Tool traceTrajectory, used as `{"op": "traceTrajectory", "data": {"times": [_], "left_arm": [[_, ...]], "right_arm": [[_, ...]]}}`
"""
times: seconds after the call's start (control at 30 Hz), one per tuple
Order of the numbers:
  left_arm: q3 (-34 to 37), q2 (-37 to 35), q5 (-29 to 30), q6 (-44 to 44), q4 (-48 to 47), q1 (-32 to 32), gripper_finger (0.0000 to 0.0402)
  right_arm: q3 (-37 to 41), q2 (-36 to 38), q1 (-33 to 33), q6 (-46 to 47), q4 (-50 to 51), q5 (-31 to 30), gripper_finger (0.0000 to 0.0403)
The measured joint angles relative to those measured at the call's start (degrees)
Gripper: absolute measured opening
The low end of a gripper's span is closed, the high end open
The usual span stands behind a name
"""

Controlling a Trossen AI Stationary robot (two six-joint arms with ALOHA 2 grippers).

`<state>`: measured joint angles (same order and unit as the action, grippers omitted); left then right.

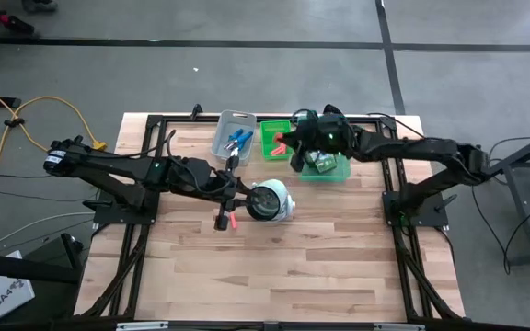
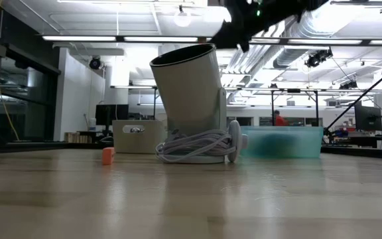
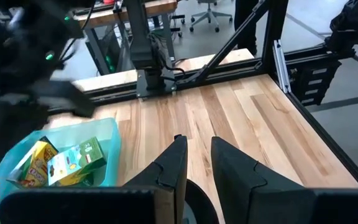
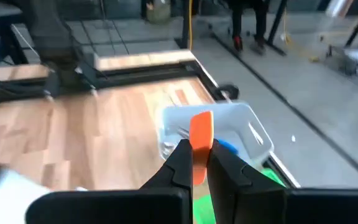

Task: Pick & Place School Supplies
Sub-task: Put the orange eraser into the green bin

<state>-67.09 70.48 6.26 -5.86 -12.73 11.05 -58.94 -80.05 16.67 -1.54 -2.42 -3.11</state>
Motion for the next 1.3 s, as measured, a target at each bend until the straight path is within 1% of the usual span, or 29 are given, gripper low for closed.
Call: {"op": "traceTrajectory", "data": {"times": [0.07, 0.17, 0.3, 0.43, 0.63, 0.83, 0.93, 1.1, 1.3], "left_arm": [[0.0, 0.0, 0.0, -0.1, 0.0, 0.0, 0.0068], [0.0, 0.0, 0.0, -0.2, -0.1, 0.0, 0.0068], [0.0, 0.0, 0.0, -0.2, -0.1, 0.0, 0.0068], [0.0, 0.0, 0.0, -0.2, -0.2, 0.0, 0.0068], [0.0, 0.0, 0.0, -0.2, -0.2, -0.1, 0.0068], [0.0, 0.0, 0.9, -0.2, -0.1, -0.1, 0.0068], [0.0, 0.0, 3.0, -0.2, -0.1, -0.1, 0.0068], [0.0, 0.0, 3.1, -0.2, -0.1, -0.1, 0.0068], [0.0, 0.0, 3.2, 0.1, -0.1, -0.1, 0.0068]], "right_arm": [[0.0, -1.5, 2.7, 0.3, 0.5, 2.6, 0.0015], [0.0, -4.9, 5.7, 0.4, 0.2, 4.8, 0.0015], [0.0, -9.5, 8.9, 0.4, -2.0, 5.4, 0.0015], [0.0, -13.8, 11.9, 1.2, -3.0, 7.6, 0.0015], [0.0, -18.7, 14.2, 1.9, -2.9, 8.0, 0.0015], [0.0, -19.9, 14.9, 2.8, -1.9, 8.4, 0.0016], [0.0, -19.9, 14.9, 3.6, -1.5, 8.4, 0.0028], [0.0, -19.9, 15.0, 4.8, 0.2, 8.1, 0.0054], [0.0, -19.9, 15.0, 5.0, 1.2, 8.1, 0.0061]]}}
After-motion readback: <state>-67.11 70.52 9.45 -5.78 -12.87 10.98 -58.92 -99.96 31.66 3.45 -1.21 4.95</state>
